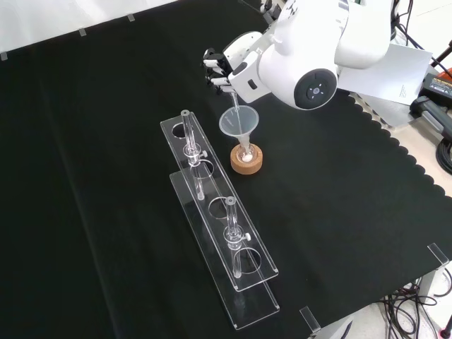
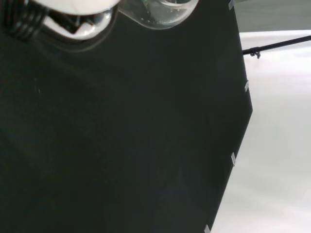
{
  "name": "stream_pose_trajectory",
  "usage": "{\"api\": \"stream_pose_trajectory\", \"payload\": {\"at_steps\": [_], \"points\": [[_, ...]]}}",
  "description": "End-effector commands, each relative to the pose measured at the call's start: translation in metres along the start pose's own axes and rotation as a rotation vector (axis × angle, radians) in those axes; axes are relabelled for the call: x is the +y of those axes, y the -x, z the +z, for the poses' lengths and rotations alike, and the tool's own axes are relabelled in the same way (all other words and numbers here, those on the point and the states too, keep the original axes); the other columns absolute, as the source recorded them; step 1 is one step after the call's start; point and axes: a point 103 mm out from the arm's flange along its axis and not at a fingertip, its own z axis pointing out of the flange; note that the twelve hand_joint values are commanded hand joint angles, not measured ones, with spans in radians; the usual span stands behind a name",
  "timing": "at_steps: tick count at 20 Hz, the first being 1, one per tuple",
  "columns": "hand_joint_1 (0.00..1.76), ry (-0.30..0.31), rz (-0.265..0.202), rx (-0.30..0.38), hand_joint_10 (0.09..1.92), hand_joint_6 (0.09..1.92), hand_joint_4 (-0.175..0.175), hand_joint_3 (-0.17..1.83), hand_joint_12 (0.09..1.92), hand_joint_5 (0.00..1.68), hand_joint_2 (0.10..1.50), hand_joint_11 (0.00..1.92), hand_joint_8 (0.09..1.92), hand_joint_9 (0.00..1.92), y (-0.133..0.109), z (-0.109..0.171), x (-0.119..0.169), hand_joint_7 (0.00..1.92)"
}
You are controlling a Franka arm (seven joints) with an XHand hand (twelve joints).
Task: Pour all the NaCl from the weighing funnel into the round-bottom flask.
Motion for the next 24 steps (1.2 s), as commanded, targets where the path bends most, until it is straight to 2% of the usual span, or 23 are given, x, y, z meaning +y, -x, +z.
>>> {"api": "stream_pose_trajectory", "payload": {"at_steps": [1, 9, 17, 24], "points": [[1.16, 0.001, 0.007, -0.033, 0.09, 0.15, 0.175, 0.58, 0.79, 1.52, 0.63, 1.18, 0.50, 1.40, -0.0006, -0.0030, 0.0000, 1.01], [1.16, -0.003, 0.008, -0.062, 0.09, 0.15, 0.175, 0.58, 0.78, 1.52, 0.63, 1.18, 0.51, 1.40, -0.0025, -0.0088, 0.0014, 1.01], [1.16, -0.016, 0.012, -0.145, 0.09, 0.15, 0.175, 0.58, 0.78, 1.52, 0.63, 1.17, 0.51, 1.39, -0.0050, -0.0106, 0.0014, 1.00], [1.16, -0.012, 0.017, -0.158, 0.09, 0.15, 0.175, 0.58, 0.78, 1.52, 0.63, 1.16, 0.51, 1.39, -0.0036, -0.0121, -0.0007, 1.00]]}}
